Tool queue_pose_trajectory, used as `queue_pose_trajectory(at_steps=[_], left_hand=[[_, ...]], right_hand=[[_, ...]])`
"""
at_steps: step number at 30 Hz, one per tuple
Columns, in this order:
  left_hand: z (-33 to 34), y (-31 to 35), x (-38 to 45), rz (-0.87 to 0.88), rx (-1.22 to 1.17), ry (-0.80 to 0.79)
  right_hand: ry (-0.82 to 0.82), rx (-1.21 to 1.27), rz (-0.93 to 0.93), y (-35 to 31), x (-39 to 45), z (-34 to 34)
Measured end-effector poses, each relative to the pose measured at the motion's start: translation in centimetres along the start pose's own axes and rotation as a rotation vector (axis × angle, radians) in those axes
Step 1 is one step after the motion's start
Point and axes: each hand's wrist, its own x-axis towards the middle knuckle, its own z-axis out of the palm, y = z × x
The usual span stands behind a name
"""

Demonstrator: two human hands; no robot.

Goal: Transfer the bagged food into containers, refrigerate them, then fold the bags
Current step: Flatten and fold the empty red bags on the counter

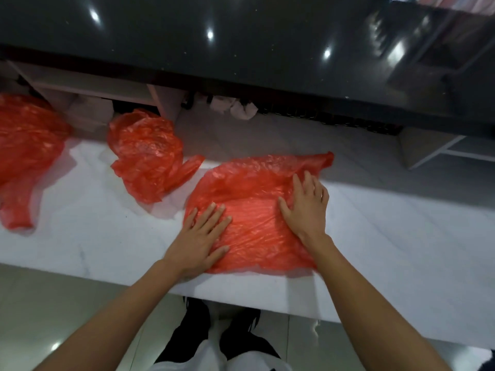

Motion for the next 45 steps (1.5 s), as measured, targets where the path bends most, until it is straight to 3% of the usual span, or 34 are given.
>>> queue_pose_trajectory(at_steps=[3, 7, 11, 13, 15, 20, 22, 27, 30, 38, 45], left_hand=[[-0.1, -0.1, 0.1, 0.028, 0.000, -0.010], [-0.1, 0.3, 0.3, 0.091, -0.010, -0.013], [0.4, 0.8, 0.3, 0.128, 0.010, -0.018], [0.5, 0.9, 0.4, 0.133, 0.023, -0.021], [0.5, 0.9, 0.9, 0.126, 0.024, -0.016], [-0.2, 1.6, 3.0, 0.022, 0.016, -0.027], [-0.5, 1.8, 3.8, -0.008, 0.009, -0.033], [-1.7, 2.0, 5.3, -0.014, -0.031, -0.077], [-3.0, 2.1, 5.3, 0.014, -0.051, -0.083], [-7.8, -0.5, 4.4, 0.133, -0.136, 0.284], [-13.1, -6.2, 2.3, 0.227, -0.120, 0.697]], right_hand=[[0.221, 0.098, -0.104, -1.8, -0.5, -1.0], [0.035, 0.044, -0.376, -4.9, 0.5, -0.2], [-0.270, -0.015, -0.230, -4.5, 3.4, 1.9], [-0.335, -0.018, -0.180, -3.8, 4.3, 2.0], [-0.317, 0.019, -0.166, -3.8, 4.4, 1.6], [-0.017, 0.115, -0.200, -3.5, -0.5, -0.7], [0.029, 0.115, -0.219, -3.0, -3.3, -0.7], [-0.170, 0.084, -0.218, -0.7, -6.1, 0.9], [-0.199, 0.056, -0.230, 0.5, -5.4, 1.0], [-0.079, 0.173, -0.231, -2.0, -2.6, -2.2], [-0.058, 0.469, -0.322, -12.2, 1.7, -4.6]])
